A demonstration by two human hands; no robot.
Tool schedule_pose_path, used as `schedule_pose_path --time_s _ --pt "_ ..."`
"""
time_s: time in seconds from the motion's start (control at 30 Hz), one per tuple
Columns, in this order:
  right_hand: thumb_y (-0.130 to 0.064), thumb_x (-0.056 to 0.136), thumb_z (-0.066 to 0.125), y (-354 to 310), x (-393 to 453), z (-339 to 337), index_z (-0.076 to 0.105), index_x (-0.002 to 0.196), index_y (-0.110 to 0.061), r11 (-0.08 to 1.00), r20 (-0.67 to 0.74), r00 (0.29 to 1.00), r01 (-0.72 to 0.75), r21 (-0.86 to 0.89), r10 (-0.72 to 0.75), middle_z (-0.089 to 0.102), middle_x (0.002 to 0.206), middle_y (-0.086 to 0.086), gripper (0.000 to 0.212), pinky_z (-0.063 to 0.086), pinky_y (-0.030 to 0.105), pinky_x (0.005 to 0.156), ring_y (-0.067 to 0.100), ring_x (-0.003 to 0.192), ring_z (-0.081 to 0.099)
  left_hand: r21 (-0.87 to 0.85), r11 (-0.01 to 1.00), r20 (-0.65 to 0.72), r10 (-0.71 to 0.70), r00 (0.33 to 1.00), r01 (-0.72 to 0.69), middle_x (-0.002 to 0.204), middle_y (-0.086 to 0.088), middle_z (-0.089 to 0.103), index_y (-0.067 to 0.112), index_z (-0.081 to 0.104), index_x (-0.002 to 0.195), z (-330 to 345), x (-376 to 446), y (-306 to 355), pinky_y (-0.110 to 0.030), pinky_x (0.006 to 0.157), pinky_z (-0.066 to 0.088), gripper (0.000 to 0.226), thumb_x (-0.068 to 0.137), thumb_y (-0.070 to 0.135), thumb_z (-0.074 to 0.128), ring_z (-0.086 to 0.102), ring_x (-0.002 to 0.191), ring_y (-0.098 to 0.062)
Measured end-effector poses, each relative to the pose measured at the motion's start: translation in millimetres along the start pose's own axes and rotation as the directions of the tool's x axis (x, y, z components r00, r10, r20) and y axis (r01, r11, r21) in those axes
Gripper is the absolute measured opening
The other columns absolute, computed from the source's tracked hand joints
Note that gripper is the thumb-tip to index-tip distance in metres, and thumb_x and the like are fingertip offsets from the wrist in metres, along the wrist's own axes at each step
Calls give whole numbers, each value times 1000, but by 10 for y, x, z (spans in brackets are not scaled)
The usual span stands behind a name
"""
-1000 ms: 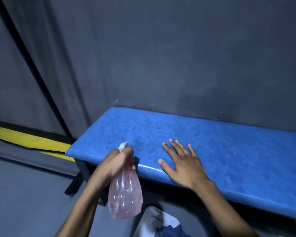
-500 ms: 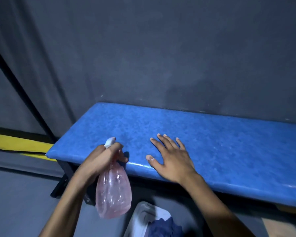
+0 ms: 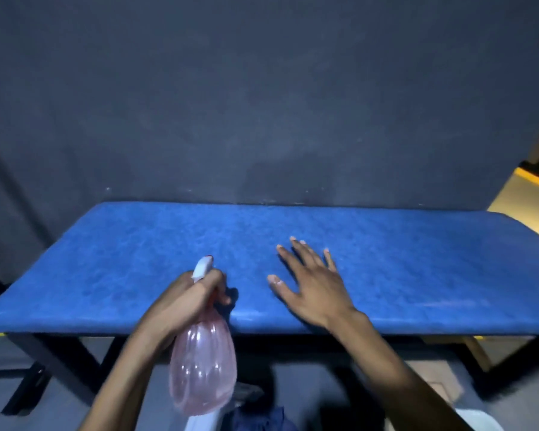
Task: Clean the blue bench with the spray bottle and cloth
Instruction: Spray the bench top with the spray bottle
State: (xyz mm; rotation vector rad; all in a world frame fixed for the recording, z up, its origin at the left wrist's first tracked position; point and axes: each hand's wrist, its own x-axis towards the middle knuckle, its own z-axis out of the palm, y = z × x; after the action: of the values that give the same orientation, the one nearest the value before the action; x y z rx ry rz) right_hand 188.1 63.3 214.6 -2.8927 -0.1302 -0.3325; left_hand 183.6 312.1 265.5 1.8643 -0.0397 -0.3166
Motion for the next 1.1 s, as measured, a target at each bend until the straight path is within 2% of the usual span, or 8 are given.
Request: schedule_pose_path --time_s 0.1,0.17,0.33,0.43,0.6,0.73,0.93,1.1 --pt "-79 88 20 684 -202 -205 24 156 -38 980 -39 980 -195 -43 193 13 169 -5 80 5 50 126 11 156 9 108 993 68 43 997 -51 92 35 74 15 81 75 344 148 148 -22 62 50 56 60 58 48 68 63 6" --pt "-83 82 14 998 -339 -256 21 157 -40 964 16 965 -262 -54 263 11 170 -6 87 4 46 127 10 156 6 110 992 134 45 990 -60 81 25 78 6 77 78 592 210 241 -14 57 50 55 67 52 49 69 62 4" --pt "-83 80 10 1111 -385 -154 15 157 -43 959 36 962 -266 -93 270 8 170 -10 87 1 44 127 6 156 0 199 978 193 19 981 -58 68 40 70 30 80 72 1040 266 400 -29 67 48 31 82 40 53 73 66 -2" --pt "-83 82 11 1129 -373 -131 14 157 -43 961 20 964 -262 -93 265 8 170 -10 86 0 44 127 7 156 -1 232 971 222 8 975 -61 71 51 64 21 81 71 1142 292 448 -30 68 48 41 78 45 49 73 73 4" --pt "-83 83 13 1131 -390 -118 15 158 -42 962 5 966 -257 -87 259 9 170 -10 85 -1 43 127 7 156 -1 240 971 236 -57 970 -1 87 9 84 17 80 70 1149 409 340 -43 99 54 47 73 48 45 76 94 -7" --pt "-83 83 13 1143 -386 -101 15 158 -42 963 0 967 -255 -85 256 10 170 -9 85 0 44 127 7 156 -1 127 992 219 -23 975 -5 90 6 84 8 81 80 968 488 159 -28 85 48 54 70 50 47 62 77 27" --pt "-82 84 15 1151 -391 -83 16 158 -41 964 -14 967 -254 -79 254 10 170 -9 84 -1 43 127 7 156 -1 -15 1000 168 4 986 -1 72 -17 79 13 75 65 796 510 69 -40 93 54 39 73 47 59 79 85 -25" --pt "-82 84 15 1143 -387 -107 16 157 -41 965 1 967 -253 -68 253 10 170 -9 84 -1 44 127 7 156 -1 -46 999 256 18 966 -7 81 -8 83 26 79 78 1096 427 254 -35 84 53 34 75 55 62 80 95 -20"
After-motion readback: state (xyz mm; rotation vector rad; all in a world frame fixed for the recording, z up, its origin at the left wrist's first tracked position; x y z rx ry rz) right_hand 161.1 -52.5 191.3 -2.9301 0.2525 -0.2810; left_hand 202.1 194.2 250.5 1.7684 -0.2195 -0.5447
